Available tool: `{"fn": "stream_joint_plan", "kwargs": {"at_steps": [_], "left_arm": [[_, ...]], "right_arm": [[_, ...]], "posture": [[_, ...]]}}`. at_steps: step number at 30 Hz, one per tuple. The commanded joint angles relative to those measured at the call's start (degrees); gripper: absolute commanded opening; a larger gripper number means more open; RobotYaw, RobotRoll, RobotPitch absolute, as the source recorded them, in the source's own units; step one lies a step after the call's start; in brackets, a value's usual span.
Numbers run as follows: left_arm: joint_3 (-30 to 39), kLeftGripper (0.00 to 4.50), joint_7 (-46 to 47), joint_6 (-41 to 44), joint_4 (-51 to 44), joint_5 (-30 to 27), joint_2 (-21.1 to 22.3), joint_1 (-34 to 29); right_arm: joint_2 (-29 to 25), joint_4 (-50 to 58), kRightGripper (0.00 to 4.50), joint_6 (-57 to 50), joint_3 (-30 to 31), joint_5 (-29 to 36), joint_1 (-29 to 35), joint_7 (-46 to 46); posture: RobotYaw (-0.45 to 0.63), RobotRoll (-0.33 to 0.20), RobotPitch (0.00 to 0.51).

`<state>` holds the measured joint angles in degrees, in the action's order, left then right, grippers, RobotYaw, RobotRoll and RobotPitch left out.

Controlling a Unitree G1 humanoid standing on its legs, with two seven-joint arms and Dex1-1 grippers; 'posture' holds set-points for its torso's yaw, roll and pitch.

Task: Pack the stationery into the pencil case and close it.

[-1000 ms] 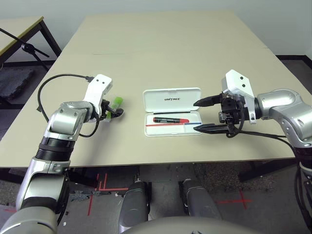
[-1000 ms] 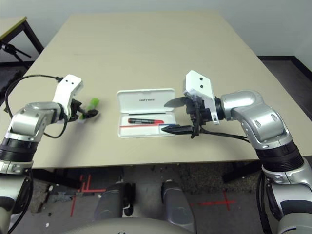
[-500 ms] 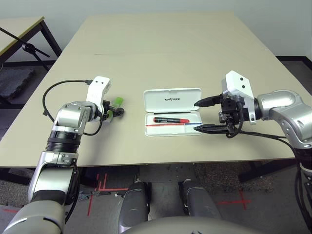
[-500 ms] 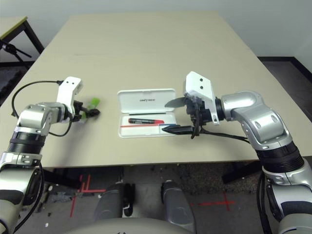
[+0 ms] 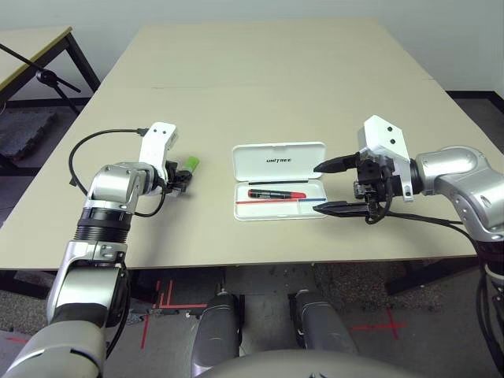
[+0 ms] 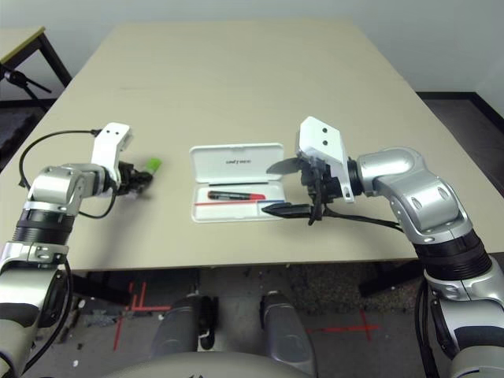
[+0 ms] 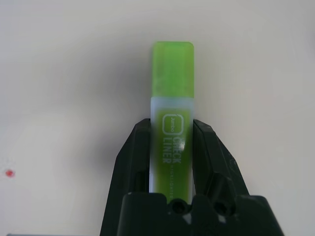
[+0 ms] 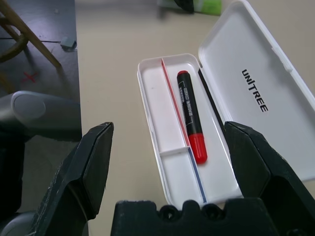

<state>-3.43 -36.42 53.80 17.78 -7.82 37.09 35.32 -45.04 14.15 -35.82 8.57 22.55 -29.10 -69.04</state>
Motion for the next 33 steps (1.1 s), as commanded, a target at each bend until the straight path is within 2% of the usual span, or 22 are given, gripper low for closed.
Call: {"fn": "stream_joint_plan", "kwargs": {"at_steps": [1,7,11,17,20,25,33], "left_arm": [[-1.9,1.08,-8.3,-8.3,-1.3,-0.2,4.5,-3.3],[-2.5,1.08,-23.3,-22.6,-5.9,-2.0,11.5,-9.2],[-2.7,1.08,-29.2,-29.6,-6.9,-1.1,15.2,-11.0],[-2.9,1.08,-37.5,-32.4,-14.5,-4.4,17.3,-12.4],[-3.7,1.08,-39.6,-31.1,-19.2,-5.9,16.4,-12.2],[-7.8,1.08,-37.5,-28.4,-23.4,-4.6,11.7,-8.7],[-17.6,1.08,-35.3,-25.6,-24.0,-0.9,3.2,-2.4]], "right_arm": [[-0.2,0.2,4.50,0.7,1.1,-0.5,0.1,0.0],[0.0,-1.5,4.50,1.9,1.7,-1.4,-0.2,-0.2],[0.2,-3.4,4.50,3.3,2.6,-2.5,-0.7,-0.1],[0.5,-5.2,4.50,4.7,2.9,-3.5,-1.2,-0.3],[0.9,-6.4,4.50,5.3,2.8,-4.3,-1.7,0.8],[0.9,-7.4,4.50,5.6,2.5,-4.9,-2.2,0.8],[0.6,-8.1,4.50,5.8,2.2,-5.5,-2.4,0.9]], "posture": [[-0.13,0.000,0.088],[-0.12,0.000,0.090],[-0.12,0.000,0.089],[-0.12,0.000,0.089],[-0.12,0.000,0.086],[-0.13,0.000,0.080],[-0.14,0.000,0.079]]}}
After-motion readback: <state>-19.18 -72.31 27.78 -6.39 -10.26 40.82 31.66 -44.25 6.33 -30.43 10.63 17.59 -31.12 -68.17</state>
